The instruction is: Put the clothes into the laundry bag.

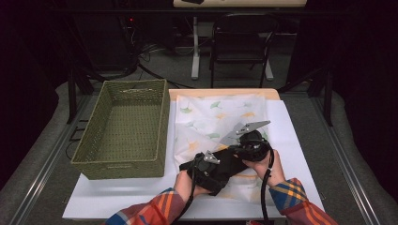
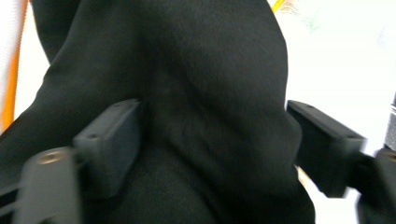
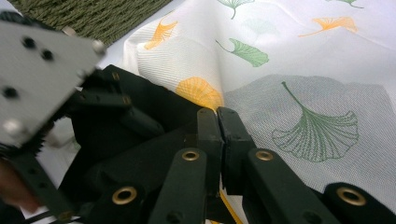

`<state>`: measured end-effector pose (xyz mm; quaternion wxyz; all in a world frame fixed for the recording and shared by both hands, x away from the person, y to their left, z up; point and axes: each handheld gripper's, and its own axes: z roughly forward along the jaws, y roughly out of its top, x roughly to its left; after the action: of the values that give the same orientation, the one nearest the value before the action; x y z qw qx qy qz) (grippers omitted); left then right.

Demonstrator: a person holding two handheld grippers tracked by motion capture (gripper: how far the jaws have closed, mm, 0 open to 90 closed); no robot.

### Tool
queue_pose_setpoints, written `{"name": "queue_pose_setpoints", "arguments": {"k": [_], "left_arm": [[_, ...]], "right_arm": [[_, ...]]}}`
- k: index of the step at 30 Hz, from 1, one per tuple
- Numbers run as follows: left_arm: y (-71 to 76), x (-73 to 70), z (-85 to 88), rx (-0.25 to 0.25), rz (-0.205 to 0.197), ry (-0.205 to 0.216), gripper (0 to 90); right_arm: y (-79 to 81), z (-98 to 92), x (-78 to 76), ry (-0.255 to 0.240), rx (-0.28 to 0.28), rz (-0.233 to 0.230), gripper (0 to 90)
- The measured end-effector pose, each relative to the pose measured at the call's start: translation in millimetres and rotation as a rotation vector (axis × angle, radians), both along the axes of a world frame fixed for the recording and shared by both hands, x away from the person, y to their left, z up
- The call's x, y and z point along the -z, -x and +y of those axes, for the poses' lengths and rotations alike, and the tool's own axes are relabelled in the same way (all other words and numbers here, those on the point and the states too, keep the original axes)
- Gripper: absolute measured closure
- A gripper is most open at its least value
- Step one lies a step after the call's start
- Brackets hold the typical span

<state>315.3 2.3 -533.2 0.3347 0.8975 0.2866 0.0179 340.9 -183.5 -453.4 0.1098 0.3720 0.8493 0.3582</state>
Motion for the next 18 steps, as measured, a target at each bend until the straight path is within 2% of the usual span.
{"name": "queue_pose_setpoints", "arguments": {"k": [3,5,10,13,15,18], "left_arm": [[-0.5,2.1,-5.0,-0.024,-0.022,0.003,37.4],[-1.0,1.5,-7.0,-0.036,-0.034,0.009,48.6],[-12.2,1.9,-8.6,-0.065,0.006,0.027,69.6],[-17.9,-2.2,-10.9,-0.076,0.017,0.038,73.9],[-22.2,-6.6,-13.9,-0.082,0.005,0.041,75.8],[-29.5,-11.6,-20.1,-0.096,0.003,0.070,76.4]], "right_arm": [[0.4,-1.3,0.4,-0.002,0.003,0.007,88.8],[1.3,-1.2,-0.1,-0.001,0.005,0.003,88.9],[1.3,0.0,-0.9,-0.008,0.002,0.001,88.9],[0.9,0.3,-1.2,-0.012,0.001,0.004,88.9],[0.9,0.1,-1.9,-0.017,0.001,0.005,88.9],[1.6,0.3,-4.8,-0.032,-0.001,-0.004,88.9]]}}
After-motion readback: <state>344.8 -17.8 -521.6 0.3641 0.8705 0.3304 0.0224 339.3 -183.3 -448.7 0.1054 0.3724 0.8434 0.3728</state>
